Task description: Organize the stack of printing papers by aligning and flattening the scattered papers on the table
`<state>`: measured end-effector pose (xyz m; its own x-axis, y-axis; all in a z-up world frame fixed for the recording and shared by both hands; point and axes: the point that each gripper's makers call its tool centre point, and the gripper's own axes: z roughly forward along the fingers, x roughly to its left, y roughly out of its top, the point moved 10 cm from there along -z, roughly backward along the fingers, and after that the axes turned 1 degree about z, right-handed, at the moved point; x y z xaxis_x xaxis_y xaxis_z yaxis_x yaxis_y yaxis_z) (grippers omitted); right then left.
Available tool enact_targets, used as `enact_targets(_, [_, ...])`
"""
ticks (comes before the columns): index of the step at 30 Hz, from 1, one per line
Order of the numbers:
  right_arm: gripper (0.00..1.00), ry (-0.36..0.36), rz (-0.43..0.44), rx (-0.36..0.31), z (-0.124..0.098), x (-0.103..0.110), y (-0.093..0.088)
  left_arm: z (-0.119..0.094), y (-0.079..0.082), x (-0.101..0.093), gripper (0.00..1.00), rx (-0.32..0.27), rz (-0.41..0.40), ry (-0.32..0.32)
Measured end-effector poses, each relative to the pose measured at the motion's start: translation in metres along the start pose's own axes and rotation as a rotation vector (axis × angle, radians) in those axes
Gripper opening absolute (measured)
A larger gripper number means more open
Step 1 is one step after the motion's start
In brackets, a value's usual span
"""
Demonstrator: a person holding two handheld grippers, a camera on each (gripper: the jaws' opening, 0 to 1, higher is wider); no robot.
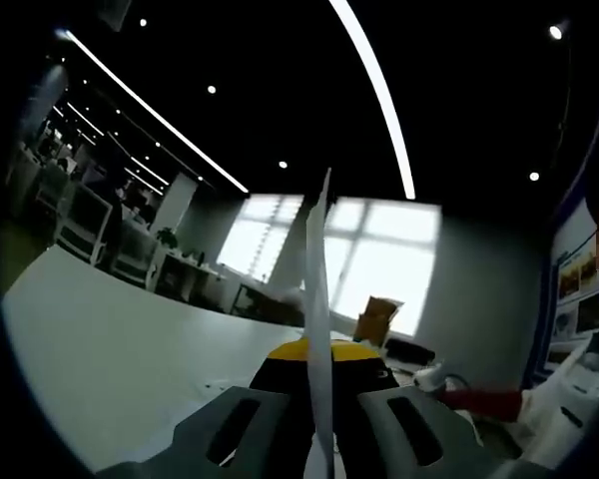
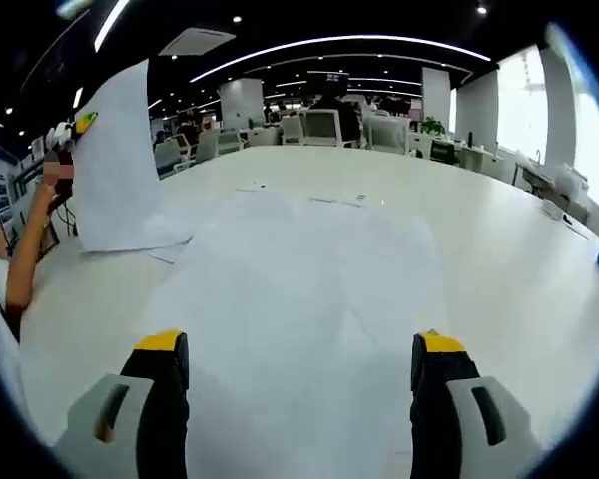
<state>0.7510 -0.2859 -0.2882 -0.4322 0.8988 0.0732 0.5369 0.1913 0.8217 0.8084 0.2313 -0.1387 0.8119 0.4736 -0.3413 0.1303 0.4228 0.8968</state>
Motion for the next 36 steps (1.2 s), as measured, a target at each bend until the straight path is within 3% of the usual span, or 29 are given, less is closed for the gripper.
enact_targets(17, [0.87,0.009,0.014,0.031,0.008,0.001,-0.009,0.000,0.001,0.000,0.06,-0.002,0.007,-0.004])
enact_targets(22, [0.87,-0.019,-0.067,0.063,0.009,0.004,-0.012,0.000,0.000,-0.001,0.06,-0.004,0.004,-0.005])
enact_targets(36, [0.86,-0.027,-0.048,0.026,0.009,0.006,-0.015,-0.001,0.002,-0.004,0.06,-0.009,0.005,-0.021])
